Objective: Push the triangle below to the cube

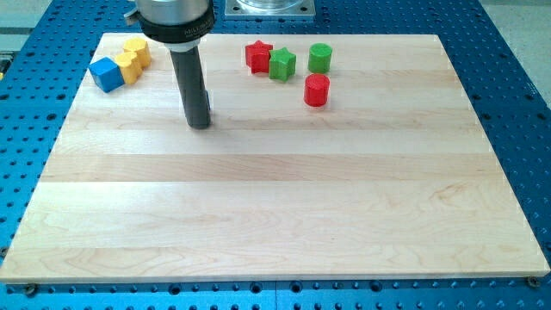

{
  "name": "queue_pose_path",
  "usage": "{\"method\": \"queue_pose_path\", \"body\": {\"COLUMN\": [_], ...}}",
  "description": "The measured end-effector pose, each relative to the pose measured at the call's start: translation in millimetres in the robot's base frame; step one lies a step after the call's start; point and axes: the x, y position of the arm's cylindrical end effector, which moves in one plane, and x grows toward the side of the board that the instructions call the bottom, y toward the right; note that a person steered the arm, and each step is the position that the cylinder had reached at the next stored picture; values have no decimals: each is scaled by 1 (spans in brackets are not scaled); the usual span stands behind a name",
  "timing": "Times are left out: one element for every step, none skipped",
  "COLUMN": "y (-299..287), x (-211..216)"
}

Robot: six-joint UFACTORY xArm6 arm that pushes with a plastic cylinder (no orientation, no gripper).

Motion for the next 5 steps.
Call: {"method": "queue_pose_path", "body": {"y": [33,75,89,83,22], "x": [14,18,27,-7,-45]}}
